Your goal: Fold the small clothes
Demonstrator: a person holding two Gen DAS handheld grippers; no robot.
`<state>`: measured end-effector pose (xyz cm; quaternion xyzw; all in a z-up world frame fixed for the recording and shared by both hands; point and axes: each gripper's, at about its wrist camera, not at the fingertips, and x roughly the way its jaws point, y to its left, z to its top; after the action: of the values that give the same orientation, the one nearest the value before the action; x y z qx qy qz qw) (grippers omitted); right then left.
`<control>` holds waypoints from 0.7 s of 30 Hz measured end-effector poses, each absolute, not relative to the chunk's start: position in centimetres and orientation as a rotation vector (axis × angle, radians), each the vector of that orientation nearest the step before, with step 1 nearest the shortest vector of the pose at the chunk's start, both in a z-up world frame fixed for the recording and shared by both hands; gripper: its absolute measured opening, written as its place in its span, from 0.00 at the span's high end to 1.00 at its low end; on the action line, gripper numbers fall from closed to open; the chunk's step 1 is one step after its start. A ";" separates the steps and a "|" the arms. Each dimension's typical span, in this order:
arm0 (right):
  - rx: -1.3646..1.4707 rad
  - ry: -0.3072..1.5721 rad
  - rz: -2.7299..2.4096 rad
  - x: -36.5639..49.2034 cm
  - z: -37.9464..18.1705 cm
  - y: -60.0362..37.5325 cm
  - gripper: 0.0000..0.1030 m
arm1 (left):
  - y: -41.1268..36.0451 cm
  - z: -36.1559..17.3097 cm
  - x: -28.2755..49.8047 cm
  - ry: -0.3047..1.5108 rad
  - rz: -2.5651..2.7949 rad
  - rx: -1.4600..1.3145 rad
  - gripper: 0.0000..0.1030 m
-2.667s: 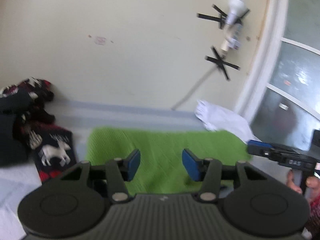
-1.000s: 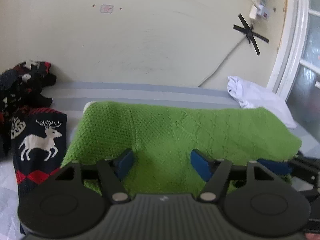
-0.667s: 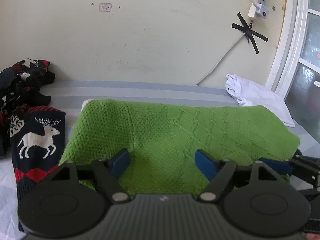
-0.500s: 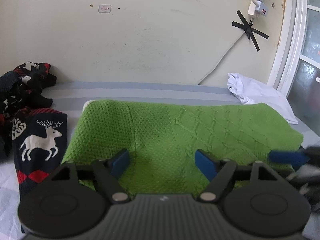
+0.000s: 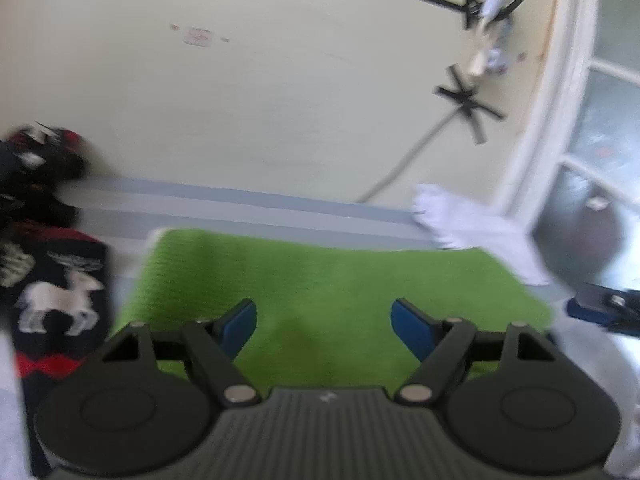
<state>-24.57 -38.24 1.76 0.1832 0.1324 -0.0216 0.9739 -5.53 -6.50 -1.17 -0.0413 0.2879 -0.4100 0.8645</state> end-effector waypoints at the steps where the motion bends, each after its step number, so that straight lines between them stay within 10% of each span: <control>1: 0.416 0.241 -0.075 -25.6 1.9 -39.8 0.40 | -6.6 -1.2 -5.2 0.631 -0.897 -0.111 0.31; 7: 0.712 0.302 -0.146 -26.2 -0.2 -48.6 0.31 | -9.5 -2.2 -3.9 0.831 -1.017 -0.145 0.86; 12: 0.840 0.426 -0.023 -22.1 -2.6 -49.3 0.37 | -11.2 -3.4 -4.1 0.875 -0.997 -0.089 0.97; 17: 0.837 0.492 -0.002 -19.6 -2.7 -46.8 0.74 | -10.8 -3.5 -3.6 0.910 -0.979 -0.123 0.96; 21: 0.632 0.383 0.126 -20.1 3.5 -41.7 0.76 | -8.0 -2.2 -4.2 0.847 -0.989 -0.150 0.95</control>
<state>-20.15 -41.67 3.54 0.3089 0.1869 0.0613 0.9306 -4.18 -7.99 -2.16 -0.0698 0.3940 -0.4600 0.7927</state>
